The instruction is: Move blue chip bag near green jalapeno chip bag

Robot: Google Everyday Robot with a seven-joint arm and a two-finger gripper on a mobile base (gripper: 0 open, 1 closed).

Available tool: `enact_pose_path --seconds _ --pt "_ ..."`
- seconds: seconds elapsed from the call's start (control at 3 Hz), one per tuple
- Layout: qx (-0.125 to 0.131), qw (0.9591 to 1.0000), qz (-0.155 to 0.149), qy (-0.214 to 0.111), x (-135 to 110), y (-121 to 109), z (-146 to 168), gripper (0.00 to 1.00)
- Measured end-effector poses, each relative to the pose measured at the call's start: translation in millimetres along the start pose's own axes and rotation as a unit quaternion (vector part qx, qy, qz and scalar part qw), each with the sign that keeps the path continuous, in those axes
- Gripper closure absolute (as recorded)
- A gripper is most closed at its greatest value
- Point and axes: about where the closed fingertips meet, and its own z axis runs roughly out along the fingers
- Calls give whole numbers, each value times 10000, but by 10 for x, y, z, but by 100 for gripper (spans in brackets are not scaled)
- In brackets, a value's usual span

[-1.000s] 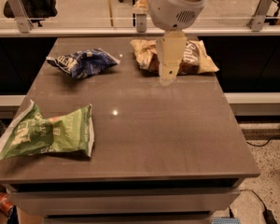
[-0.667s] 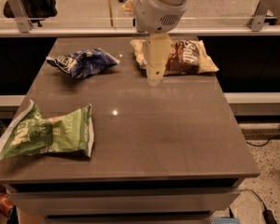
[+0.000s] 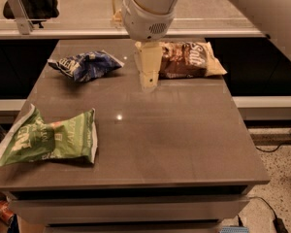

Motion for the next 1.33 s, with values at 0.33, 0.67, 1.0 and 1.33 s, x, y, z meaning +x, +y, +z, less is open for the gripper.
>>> enact_pose_path --seconds 0.33,0.67,1.0,1.33 --pt "126 9999 61 -62 -6 21 -11 0" --pt "364 9993 70 -37 -1 -150 60 0" --pt "496 9987 -63 -11 12 -387 174 0" --pt "530 9983 -229 84 -9 -661 323 0"
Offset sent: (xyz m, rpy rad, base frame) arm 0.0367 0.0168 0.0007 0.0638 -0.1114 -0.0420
